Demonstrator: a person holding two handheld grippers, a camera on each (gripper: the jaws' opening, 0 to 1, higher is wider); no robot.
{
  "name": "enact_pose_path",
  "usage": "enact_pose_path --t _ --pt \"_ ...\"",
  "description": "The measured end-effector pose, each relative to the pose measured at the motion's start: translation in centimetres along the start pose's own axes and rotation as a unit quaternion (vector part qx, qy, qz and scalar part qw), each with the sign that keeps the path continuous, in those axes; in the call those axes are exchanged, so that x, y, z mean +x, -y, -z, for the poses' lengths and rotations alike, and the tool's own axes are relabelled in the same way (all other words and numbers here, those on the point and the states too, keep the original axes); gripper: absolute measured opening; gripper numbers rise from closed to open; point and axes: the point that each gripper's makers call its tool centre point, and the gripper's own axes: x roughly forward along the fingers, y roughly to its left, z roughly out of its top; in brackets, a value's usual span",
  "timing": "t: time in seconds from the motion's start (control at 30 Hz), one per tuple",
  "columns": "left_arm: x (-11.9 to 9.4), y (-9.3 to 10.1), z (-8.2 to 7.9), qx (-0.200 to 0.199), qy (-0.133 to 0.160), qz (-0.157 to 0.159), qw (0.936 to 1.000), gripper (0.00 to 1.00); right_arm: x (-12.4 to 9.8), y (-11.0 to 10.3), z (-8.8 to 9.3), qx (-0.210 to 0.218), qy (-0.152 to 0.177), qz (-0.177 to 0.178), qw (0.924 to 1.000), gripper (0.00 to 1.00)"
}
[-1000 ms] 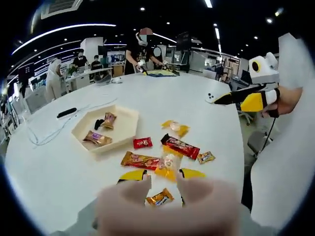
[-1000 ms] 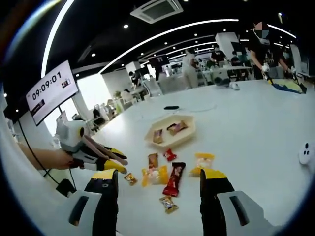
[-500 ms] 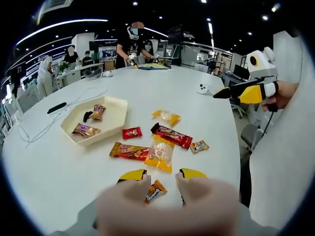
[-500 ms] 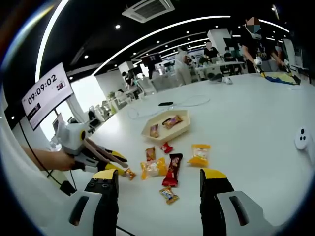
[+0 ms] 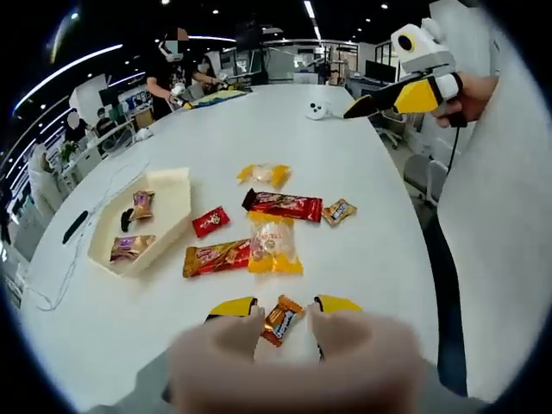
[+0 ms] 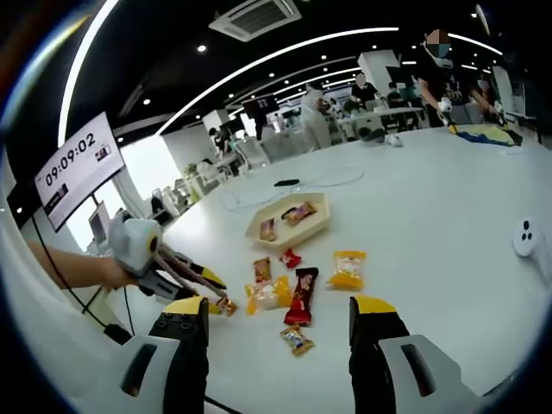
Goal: Place the target food into the container with the food tongs after gripping and lifting it, then release it inside without dropping or visibly crushing the food.
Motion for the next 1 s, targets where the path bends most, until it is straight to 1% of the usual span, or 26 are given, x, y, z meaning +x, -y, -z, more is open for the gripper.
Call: enact_pose_path --t 0.07,0.1,0.13,0.2,0.3,0.4,0.47,0.5,0.6,0.7,0.73,0.77,0.8,0.83,0.87,1.0 --pt "0.0 0.1 0.4 0.014 -0.01 0.012 0.9998 0.25 -0.2 0.2 0.0 0.005 0.002 0.004 1.0 0.66" --pt "0.0 0.1 0.5 0.017 -0.012 0.013 0.9997 0.25 -0.2 0.3 0.0 0.007 0.003 0.007 0.9999 0.66" --pt "0.0 0.0 0.6 0.029 -0.018 0.015 0.9993 0.25 -0.3 0.3 0.0 0.009 0.004 0.008 0.9999 0.66" --pt "0.1 0.2 0.6 0.043 -0.02 0.023 0.9986 0.25 -0.3 0.4 0.0 0.011 0.005 0.01 0.9999 0.66" --pt "0.3 0.2 0.6 0.063 -0.021 0.032 0.9973 0.25 -0.5 0.4 0.1 0.012 0.006 0.015 0.9998 0.66" --pt "0.6 0.1 0.3 0.102 -0.009 0.038 0.994 0.24 -0.7 0.6 0.0 0.015 0.008 0.021 0.9996 0.66" --pt "0.8 0.3 0.1 0.116 -0.007 0.044 0.9923 0.24 -0.8 0.8 0.0 0.019 0.011 0.026 0.9994 0.66" --pt "0.8 0.3 0.0 0.122 -0.007 0.046 0.9914 0.24 -0.9 0.9 0.0 0.021 0.013 0.028 0.9993 0.66" --pt "0.9 0.3 -0.1 0.123 -0.009 0.051 0.9911 0.25 -1.0 1.0 0.0 0.024 0.014 0.032 0.9991 0.65" --pt "1.0 0.0 0.1 0.11 -0.018 0.049 0.9926 0.25 -1.0 1.0 0.0 0.026 0.016 0.034 0.999 0.65" --pt "0.9 -0.3 1.0 0.09 -0.046 0.037 0.9942 0.25 -1.0 1.1 0.0 0.028 0.017 0.035 0.9989 0.65" --pt "1.1 -0.1 0.5 0.068 -0.028 0.04 0.9965 0.25 -1.0 1.1 0.0 0.029 0.017 0.035 0.9988 0.65" --pt "1.1 -0.2 0.8 0.049 -0.033 0.034 0.9977 0.25 -1.0 1.1 0.0 0.03 0.017 0.035 0.9988 0.65" --pt "1.0 -0.3 1.1 0.043 -0.038 0.03 0.9979 0.25 -0.9 1.1 0.1 0.031 0.016 0.036 0.9988 0.65" --pt "0.9 -0.4 0.9 0.036 -0.024 0.024 0.9988 0.25 -0.9 1.1 0.2 0.031 0.016 0.036 0.9988 0.65" --pt "0.6 -0.3 1.0 -0.015 -0.016 -0.003 0.9997 0.25 -0.7 1.1 0.4 0.035 0.014 0.034 0.9987 0.64"
